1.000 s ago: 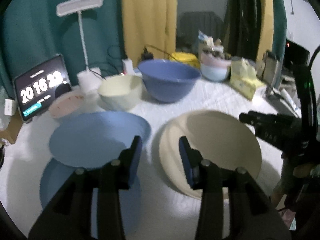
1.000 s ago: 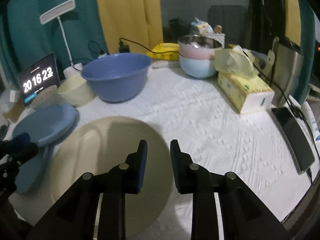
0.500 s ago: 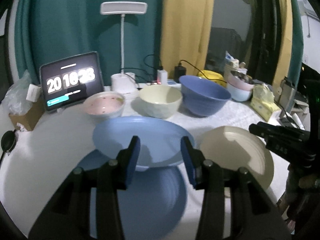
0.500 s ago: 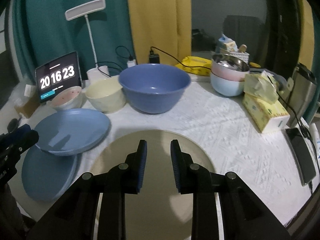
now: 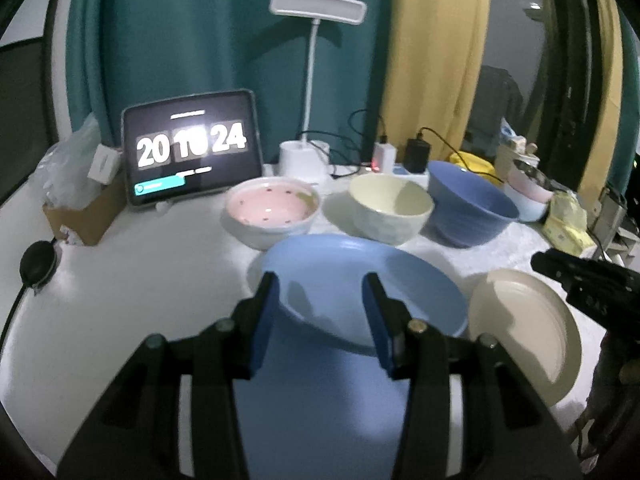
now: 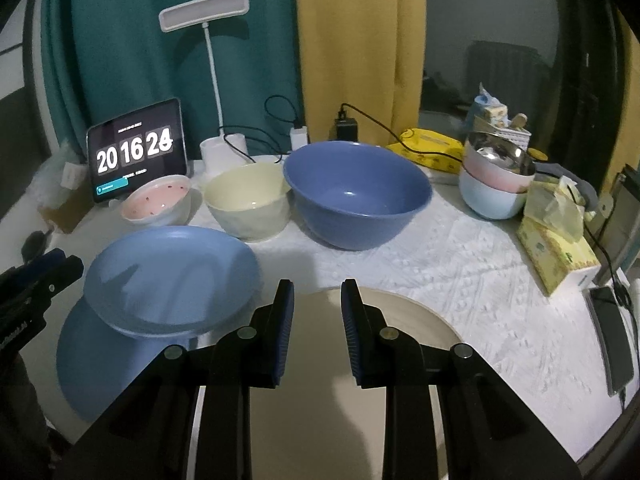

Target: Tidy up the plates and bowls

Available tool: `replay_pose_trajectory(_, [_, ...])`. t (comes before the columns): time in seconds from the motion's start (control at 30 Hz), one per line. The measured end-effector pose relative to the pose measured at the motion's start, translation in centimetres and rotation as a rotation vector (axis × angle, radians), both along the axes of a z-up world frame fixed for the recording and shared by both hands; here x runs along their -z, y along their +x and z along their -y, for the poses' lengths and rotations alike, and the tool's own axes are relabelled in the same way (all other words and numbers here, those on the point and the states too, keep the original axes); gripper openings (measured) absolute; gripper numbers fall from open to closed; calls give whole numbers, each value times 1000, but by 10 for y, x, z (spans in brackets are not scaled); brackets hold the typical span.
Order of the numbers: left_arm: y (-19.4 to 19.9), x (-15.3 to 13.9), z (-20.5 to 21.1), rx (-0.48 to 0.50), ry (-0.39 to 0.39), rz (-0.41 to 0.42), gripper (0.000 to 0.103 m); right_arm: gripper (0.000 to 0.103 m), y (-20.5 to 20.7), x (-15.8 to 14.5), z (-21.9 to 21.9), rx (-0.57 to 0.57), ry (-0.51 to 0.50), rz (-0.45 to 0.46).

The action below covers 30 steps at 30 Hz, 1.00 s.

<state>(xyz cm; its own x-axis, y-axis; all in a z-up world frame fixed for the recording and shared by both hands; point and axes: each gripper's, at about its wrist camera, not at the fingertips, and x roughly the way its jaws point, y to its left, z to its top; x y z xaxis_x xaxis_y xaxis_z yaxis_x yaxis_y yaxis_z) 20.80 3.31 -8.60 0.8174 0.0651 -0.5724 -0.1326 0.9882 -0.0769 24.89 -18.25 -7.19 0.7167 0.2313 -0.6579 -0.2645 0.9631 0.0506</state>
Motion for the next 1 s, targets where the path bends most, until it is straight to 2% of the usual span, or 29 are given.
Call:
replay_pose_trajectory(0.1, [3,4,-11,-18,-20,-14,48,26,4,2,-8,-12,-1,-8])
replay_pose_trajectory(0.23, [10,10,-25,-41,-45,-28,63,26,10,7,-18,-30,-1,-22])
replay_pose_trajectory(0.4, [19,15,-33,-56,-37,-46,63,27,20,15,-29,-62,20,-56])
replay_pose_trajectory(0.53, [27,20,-39,-59,-26,-57,63,38,27,21,-38,-79,31,-77])
replay_pose_trajectory(0.63, [34,23,-44,-63,-24,-62,63,43,34,25,-43,-79,40,-91])
replay_pose_trajectory(1.0, [57,36,-49,-64,4,-99,63,43,55,48,-61,-107,56,-166])
